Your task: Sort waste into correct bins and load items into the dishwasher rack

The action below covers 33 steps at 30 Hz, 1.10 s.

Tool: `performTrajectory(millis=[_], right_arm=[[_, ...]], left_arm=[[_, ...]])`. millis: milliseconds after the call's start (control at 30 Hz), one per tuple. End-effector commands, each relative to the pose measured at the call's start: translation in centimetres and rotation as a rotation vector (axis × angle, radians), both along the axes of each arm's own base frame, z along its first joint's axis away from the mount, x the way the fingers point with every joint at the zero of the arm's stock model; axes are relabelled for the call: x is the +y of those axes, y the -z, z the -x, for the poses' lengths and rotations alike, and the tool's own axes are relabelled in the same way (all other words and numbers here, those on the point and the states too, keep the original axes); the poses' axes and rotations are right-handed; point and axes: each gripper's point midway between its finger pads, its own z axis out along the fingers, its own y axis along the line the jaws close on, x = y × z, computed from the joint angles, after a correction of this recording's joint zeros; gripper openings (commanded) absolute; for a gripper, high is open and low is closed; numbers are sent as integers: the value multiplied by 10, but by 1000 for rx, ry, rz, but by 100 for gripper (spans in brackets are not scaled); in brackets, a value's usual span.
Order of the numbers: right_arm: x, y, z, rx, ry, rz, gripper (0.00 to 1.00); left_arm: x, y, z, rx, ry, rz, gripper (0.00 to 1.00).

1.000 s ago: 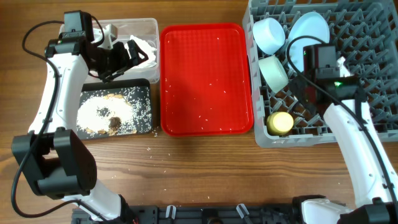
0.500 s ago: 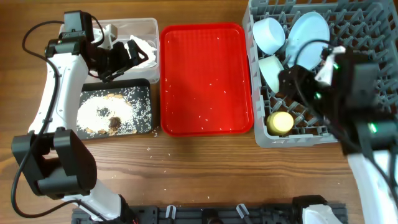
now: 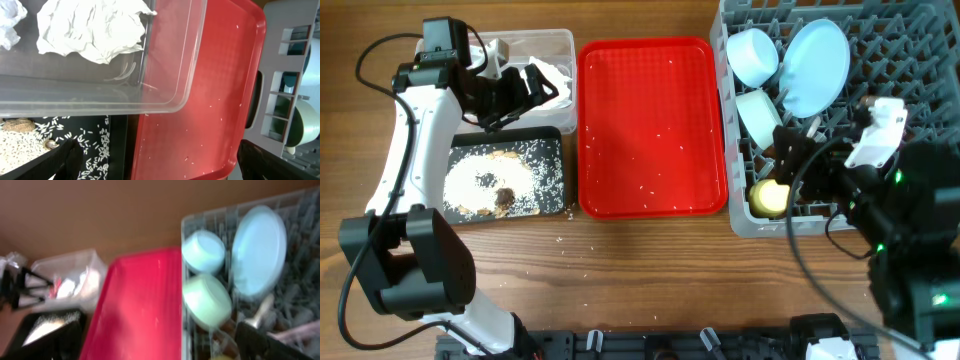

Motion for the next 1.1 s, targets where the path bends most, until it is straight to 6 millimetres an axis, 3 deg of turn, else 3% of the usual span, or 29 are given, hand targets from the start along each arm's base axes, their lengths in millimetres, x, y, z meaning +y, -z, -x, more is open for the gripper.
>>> performTrajectory(millis=[0,133,267,600,1067], right_arm=[[-5,18,9,-157,-6,86,100],[-5,54,22,-342,-4,70,100],[-6,94,28,-420,0,64,100],[-7,150,34,-453,5,65,100],[-7,150,34,-453,3,69,100]], left_arm=[[2,-5,-1,-20,3,-7,100],[2,-5,-1,-20,3,-7,100],[2,-5,-1,-20,3,-7,100],[2,-5,-1,-20,3,-7,100],[2,-5,-1,-20,3,-7,100]])
